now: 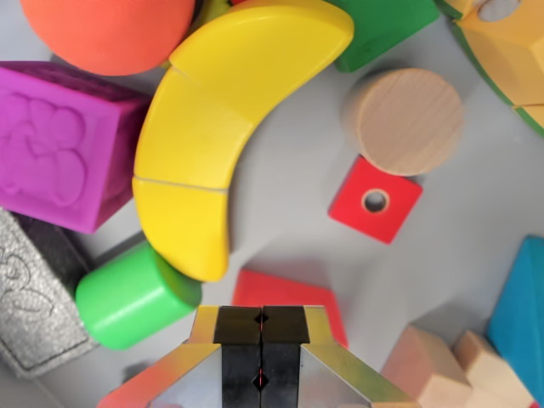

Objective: Pick an object from the bin

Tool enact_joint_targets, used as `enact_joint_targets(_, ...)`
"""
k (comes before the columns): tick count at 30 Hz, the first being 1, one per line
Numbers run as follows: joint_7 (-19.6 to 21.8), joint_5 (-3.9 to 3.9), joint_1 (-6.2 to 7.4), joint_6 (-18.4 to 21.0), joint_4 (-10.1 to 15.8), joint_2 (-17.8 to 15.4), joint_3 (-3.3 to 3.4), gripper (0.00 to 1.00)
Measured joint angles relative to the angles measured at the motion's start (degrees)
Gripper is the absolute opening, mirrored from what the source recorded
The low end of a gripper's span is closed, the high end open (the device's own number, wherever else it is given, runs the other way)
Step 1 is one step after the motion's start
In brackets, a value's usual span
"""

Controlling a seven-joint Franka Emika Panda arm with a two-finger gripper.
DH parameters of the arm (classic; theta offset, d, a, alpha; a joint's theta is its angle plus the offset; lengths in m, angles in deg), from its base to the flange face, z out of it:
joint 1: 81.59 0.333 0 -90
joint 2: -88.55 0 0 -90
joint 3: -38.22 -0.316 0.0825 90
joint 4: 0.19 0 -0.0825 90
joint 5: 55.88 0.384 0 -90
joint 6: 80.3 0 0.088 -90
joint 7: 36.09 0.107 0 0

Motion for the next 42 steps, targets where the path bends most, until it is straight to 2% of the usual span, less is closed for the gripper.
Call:
enact_joint_targets(13, 0.4, -0.51, 0.01, 7.7, -0.4, -6.6, 0.06, 0.0)
enact_joint_targets(22, 0.6, -0.77, 0.01, 12.4, -1.5, -10.0, 0.07, 0.0)
enact_joint_targets(34, 0.8, -0.93, 0.01, 17.6, -3.3, -13.1, 0.07, 0.0)
enact_joint_targets(42, 0.9, -0.99, 0.01, 19.5, -4.0, -14.1, 0.07, 0.0)
